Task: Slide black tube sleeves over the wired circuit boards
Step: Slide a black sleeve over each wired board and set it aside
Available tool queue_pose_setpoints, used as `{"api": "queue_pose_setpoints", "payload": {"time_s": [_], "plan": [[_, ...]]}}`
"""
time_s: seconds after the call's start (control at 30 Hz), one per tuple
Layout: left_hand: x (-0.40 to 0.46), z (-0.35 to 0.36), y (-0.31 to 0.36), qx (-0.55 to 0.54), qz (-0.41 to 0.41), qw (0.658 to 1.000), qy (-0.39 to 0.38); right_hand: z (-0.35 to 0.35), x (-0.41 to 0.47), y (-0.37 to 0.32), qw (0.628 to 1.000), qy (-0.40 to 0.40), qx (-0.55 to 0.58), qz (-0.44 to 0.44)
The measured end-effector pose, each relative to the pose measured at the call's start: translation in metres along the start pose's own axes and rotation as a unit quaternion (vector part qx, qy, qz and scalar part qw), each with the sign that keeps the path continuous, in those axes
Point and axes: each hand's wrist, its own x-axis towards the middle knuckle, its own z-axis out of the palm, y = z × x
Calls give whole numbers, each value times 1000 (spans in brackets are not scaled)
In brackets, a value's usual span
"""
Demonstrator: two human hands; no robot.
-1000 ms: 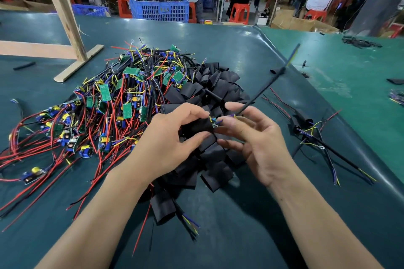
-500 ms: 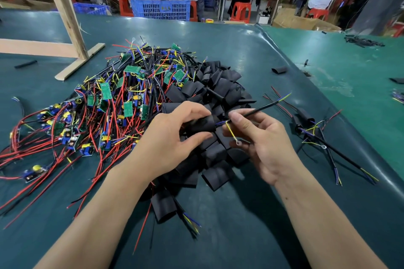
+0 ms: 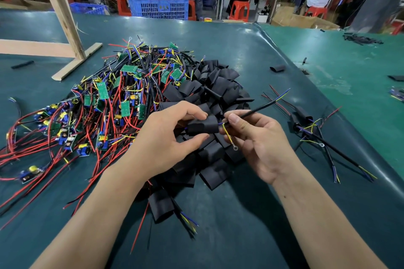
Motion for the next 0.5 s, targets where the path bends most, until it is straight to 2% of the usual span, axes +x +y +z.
{"api": "queue_pose_setpoints", "payload": {"time_s": [0.1,0.23,0.4,0.5], "plan": [[1,-1,0,-7,2,1000,9,1,0,1,999,-3,-8,-36],[0,-2,-2,-14,13,1000,14,2,-1,3,993,13,-71,-95],[-1,-3,-3,-22,20,1000,-5,6,-2,4,995,29,-55,-82],[-2,-5,-5,-10,24,1000,-7,4,0,3,990,65,-63,-109]]}}
